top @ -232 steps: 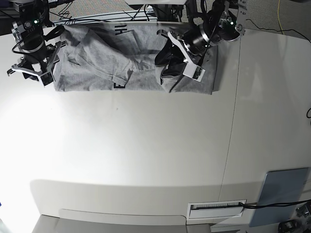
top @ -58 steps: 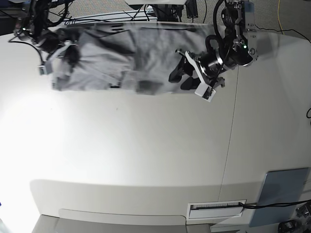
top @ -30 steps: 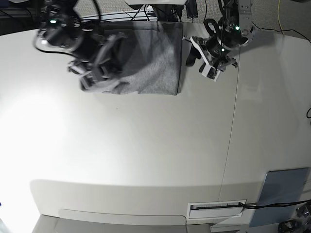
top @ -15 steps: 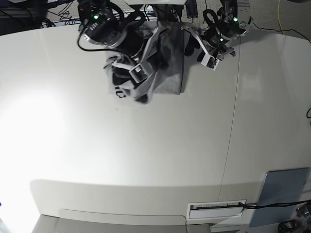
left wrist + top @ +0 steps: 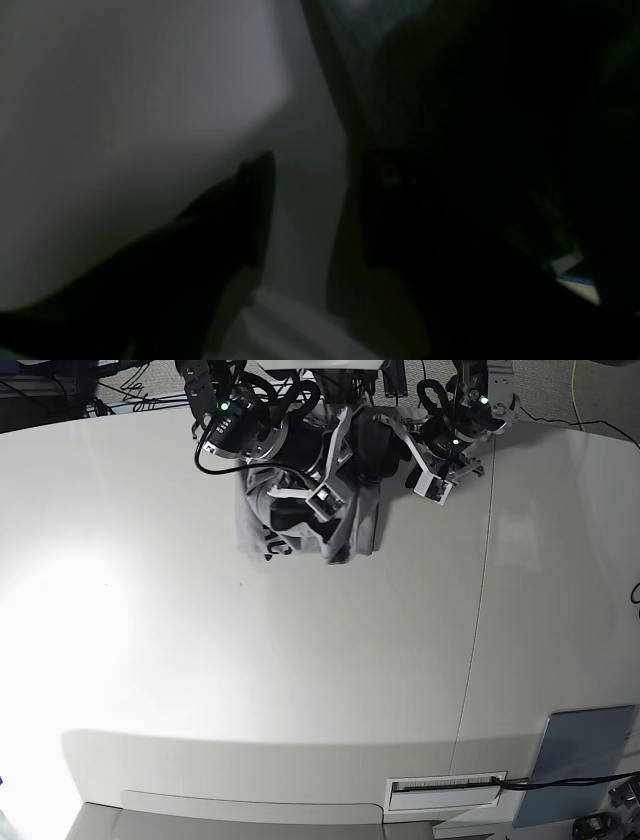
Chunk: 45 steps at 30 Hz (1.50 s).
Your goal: Fold the T-shirt properly
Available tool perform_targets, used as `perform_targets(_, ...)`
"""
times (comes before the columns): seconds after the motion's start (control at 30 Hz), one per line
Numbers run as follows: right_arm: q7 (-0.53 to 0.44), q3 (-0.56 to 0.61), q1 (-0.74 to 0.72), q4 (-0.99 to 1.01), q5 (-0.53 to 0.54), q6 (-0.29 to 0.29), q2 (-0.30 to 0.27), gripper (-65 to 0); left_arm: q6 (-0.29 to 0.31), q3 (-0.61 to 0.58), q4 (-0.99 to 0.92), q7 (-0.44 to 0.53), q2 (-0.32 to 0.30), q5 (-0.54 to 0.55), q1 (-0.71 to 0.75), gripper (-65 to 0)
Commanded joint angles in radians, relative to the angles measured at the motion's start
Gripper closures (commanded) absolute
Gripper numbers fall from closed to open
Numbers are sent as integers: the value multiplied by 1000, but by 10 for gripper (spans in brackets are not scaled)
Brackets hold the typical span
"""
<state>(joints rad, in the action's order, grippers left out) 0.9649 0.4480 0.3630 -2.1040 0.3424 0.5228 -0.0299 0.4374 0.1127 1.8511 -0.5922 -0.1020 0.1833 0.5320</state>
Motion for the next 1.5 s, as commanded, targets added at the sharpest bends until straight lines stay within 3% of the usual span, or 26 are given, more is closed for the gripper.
perform_targets(0.0,-36,5,-3,-14,45,45,8,0,1,2,11,11,-1,3,2,-287)
perform_targets(0.07,-39,5,-3,-14,62,105,8,-12,1,2,11,10,-1,2,2,-287)
perform_targets(0.17,-44,5,-3,-14,77,121,7,-163,1,2,11,11,-1,3,2,-287)
perform_targets(0.23,-48,5,-10,-14,92,121,7,-231,1,2,13,10,-1,2,2,-287)
perform_targets(0.5,-48,5,-61,-16,149,121,8,-245,1,23,31,11,-1,3,-1,-287)
perform_targets(0.7,8,-37,-90,-40,138,120,7,-244,1,151,127,30,-1,21,0,-287)
perform_targets(0.83,14,-157,-98,-74,97,113,7,-244,16,248,193,-2,-1,152,0,-287)
perform_targets(1.0,34,-368,-111,-85,86,97,-44,-244,137,289,248,-200,0,426,5,-287)
perform_targets(1.13,41,-546,-110,-85,86,95,-124,-244,144,289,262,-356,-1,612,6,-287)
perform_targets(1.3,45,-719,-108,-84,87,78,-214,-244,154,289,262,-440,-1,709,6,-287)
perform_targets(1.47,47,-787,-108,-82,87,78,-253,-244,261,289,262,-526,-1,833,6,-286)
